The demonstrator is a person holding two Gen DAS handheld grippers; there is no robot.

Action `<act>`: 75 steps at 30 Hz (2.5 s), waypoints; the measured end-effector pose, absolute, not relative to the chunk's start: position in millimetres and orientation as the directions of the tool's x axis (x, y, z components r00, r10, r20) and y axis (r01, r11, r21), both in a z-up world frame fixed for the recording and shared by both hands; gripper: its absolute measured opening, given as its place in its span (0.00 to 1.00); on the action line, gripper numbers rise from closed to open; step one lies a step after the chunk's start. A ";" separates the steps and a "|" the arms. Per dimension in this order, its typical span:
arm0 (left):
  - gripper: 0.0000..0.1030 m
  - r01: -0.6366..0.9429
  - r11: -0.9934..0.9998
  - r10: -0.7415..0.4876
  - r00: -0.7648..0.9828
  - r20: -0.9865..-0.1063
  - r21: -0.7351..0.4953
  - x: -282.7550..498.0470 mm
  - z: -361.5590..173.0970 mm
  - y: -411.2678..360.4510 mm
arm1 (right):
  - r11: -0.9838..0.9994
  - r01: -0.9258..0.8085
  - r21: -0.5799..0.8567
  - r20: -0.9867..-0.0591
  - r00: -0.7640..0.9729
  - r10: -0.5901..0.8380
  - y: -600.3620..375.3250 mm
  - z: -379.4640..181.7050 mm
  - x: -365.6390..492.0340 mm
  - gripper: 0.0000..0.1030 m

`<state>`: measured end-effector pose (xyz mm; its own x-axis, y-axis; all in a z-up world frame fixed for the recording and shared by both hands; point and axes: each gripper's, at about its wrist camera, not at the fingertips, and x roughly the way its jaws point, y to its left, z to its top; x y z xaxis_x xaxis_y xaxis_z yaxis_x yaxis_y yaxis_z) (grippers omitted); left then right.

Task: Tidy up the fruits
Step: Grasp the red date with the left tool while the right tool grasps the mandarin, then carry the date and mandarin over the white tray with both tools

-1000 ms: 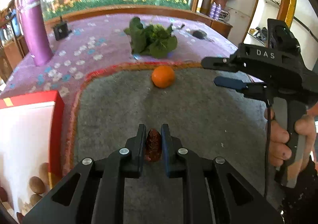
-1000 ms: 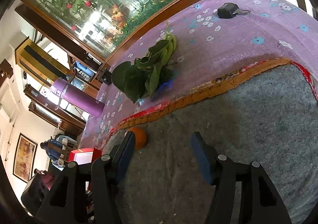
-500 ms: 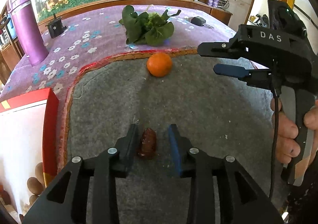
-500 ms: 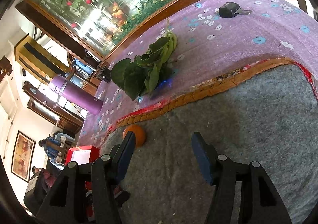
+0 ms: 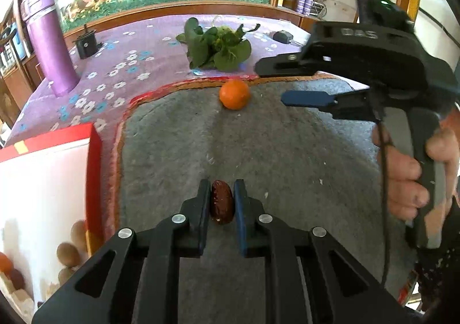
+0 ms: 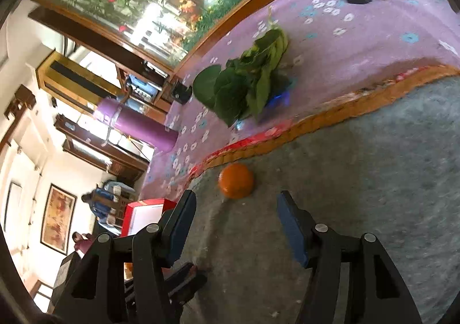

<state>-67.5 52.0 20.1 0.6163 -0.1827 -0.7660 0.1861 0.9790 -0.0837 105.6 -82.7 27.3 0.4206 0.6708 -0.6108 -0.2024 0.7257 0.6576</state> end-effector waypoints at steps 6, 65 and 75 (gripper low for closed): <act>0.13 0.161 0.980 -0.196 0.647 -0.737 -0.120 -84.8 29.4 73.0 | 0.784 -0.200 0.587 -0.671 0.422 0.610 -49.1 26.4 118.4 0.59; 0.14 -0.274 0.960 0.261 0.777 -0.573 0.066 -180.1 52.6 198.1 | 0.602 -0.587 0.542 -0.571 0.268 0.776 92.3 54.7 -55.2 0.34; 0.14 -0.297 0.953 0.274 0.759 -0.591 0.060 -179.2 44.9 212.5 | 0.608 -0.600 0.520 -0.606 0.242 0.758 116.7 44.7 -57.2 0.34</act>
